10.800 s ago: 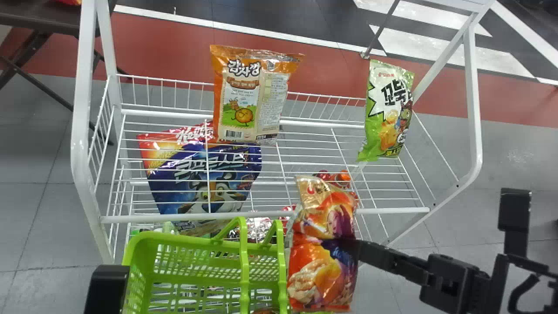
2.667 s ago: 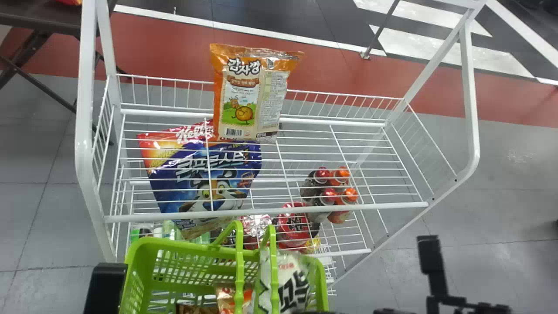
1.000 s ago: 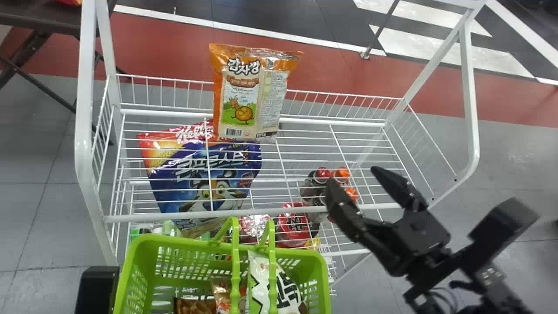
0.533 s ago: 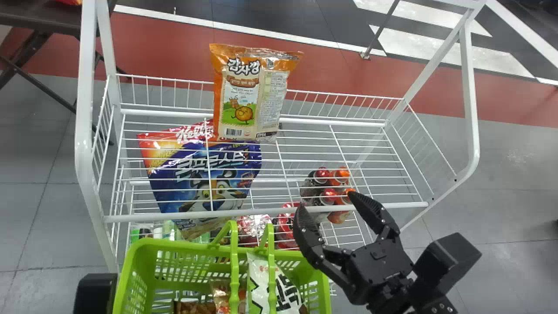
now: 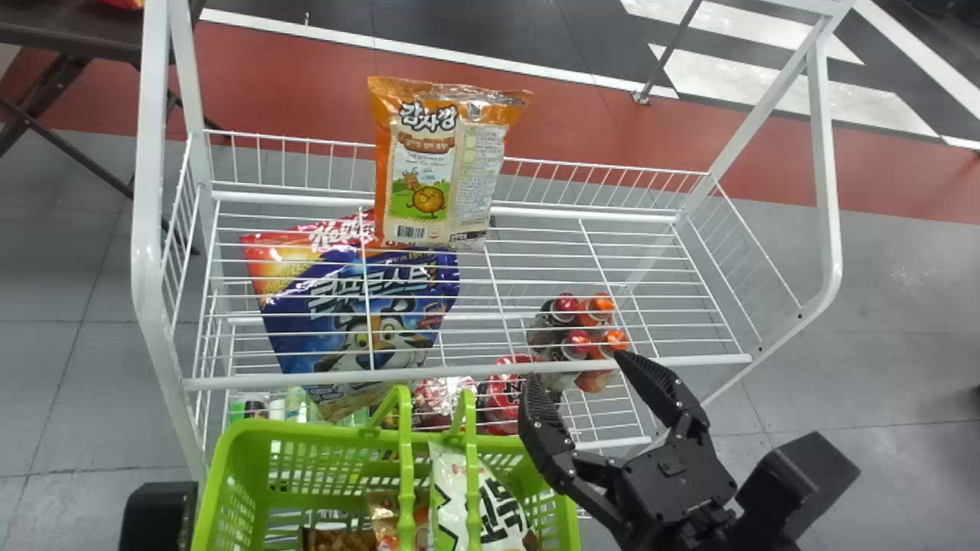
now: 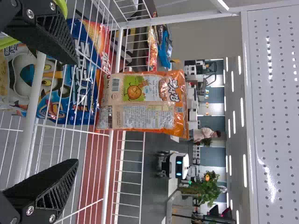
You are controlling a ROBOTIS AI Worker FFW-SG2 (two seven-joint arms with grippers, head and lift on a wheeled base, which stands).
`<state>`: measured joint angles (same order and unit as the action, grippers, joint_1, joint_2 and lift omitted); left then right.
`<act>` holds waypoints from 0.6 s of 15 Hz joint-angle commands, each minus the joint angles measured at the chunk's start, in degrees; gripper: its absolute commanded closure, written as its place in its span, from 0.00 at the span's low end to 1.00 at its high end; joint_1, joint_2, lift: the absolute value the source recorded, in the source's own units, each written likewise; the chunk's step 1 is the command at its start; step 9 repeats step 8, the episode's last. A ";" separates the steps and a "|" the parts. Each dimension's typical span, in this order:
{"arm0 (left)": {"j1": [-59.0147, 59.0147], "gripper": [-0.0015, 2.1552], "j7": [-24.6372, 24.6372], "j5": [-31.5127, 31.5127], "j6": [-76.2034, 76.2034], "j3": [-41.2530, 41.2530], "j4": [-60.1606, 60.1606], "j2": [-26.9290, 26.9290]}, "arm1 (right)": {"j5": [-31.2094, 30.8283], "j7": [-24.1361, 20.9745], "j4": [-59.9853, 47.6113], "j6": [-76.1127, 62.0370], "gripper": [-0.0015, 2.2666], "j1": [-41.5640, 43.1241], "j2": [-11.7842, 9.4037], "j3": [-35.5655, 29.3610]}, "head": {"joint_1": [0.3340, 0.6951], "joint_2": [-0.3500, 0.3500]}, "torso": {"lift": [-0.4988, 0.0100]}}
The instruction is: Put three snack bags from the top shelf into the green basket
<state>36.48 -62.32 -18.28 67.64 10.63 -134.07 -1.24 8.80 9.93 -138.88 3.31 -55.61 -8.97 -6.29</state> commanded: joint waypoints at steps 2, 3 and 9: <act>0.43 0.78 -0.08 0.00 -0.01 -0.26 -0.40 0.01 | 0.08 0.01 -0.07 0.17 0.03 0.32 -0.17 0.05 | 1.00 0.00 | 0.89; 0.43 0.78 -0.08 -0.09 -0.01 -0.26 -0.49 0.01 | 0.17 0.01 -0.07 0.17 0.03 0.32 -0.17 0.05 | 1.00 0.00 | 0.89; 0.34 0.78 0.00 -0.09 0.17 -0.26 -0.40 0.01 | 0.17 0.01 0.01 -0.01 0.03 0.32 -0.08 -0.04 | 1.00 0.00 | 0.89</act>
